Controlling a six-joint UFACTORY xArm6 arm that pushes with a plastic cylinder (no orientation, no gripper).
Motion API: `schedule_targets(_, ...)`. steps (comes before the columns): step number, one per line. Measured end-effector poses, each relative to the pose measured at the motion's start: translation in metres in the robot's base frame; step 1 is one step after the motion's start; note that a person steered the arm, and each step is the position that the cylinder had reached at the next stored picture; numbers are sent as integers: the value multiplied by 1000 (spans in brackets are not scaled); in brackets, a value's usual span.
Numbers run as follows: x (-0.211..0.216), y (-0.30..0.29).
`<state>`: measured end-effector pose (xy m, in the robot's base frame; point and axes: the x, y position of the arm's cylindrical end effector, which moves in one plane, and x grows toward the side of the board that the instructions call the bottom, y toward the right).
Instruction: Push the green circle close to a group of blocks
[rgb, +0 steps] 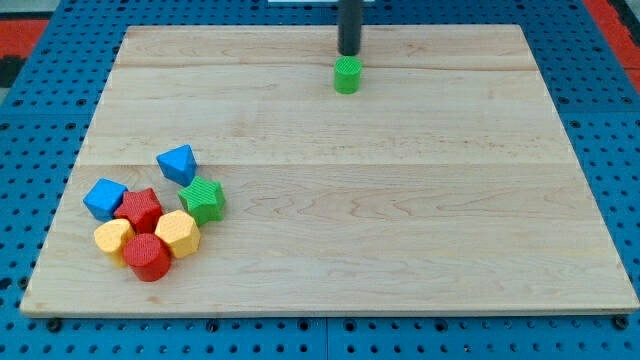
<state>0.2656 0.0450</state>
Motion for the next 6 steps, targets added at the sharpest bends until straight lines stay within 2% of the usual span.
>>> schedule_targets(1, 66, -35)
schedule_targets(2, 82, -40)
schedule_targets(3, 93, 0)
schedule_targets(4, 133, -75)
schedule_targets(5, 138, -160)
schedule_targets(6, 172, -222)
